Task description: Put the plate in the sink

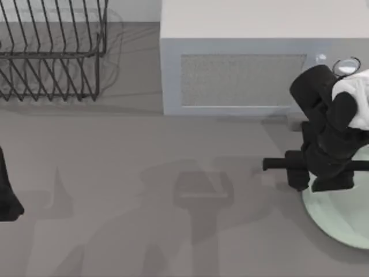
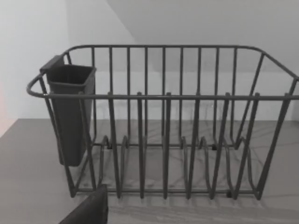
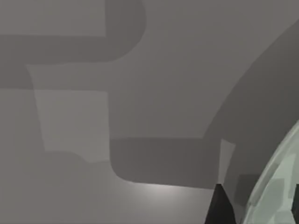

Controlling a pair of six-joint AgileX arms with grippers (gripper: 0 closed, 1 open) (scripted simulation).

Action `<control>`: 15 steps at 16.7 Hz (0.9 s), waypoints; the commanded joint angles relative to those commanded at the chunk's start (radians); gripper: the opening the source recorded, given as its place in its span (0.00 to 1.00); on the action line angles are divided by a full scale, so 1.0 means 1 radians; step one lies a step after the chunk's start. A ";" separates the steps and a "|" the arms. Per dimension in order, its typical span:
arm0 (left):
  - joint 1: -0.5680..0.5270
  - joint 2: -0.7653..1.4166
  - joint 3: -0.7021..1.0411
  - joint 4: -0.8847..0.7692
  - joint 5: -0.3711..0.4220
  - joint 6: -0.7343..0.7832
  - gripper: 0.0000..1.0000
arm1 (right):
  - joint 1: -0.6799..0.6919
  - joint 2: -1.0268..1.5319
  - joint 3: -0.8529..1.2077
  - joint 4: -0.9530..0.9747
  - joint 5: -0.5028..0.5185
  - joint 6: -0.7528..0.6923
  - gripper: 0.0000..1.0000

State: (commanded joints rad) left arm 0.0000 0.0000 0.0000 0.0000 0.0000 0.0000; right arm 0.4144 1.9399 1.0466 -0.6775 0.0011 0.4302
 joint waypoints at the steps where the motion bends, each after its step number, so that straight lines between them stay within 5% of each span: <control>1: 0.000 0.000 0.000 0.000 0.000 0.000 1.00 | -0.012 -0.070 0.029 0.004 0.005 -0.001 0.00; 7: 0.000 0.000 0.000 0.000 0.000 0.000 1.00 | 0.080 -0.060 0.194 -0.163 0.014 0.054 0.00; 15: 0.000 0.000 0.000 0.000 0.000 0.000 1.00 | 0.085 -0.083 0.808 -0.812 0.013 0.054 0.00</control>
State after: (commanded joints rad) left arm 0.0000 0.0000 0.0000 0.0000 0.0000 0.0000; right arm 0.4995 1.8572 1.8542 -1.4895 0.0144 0.4842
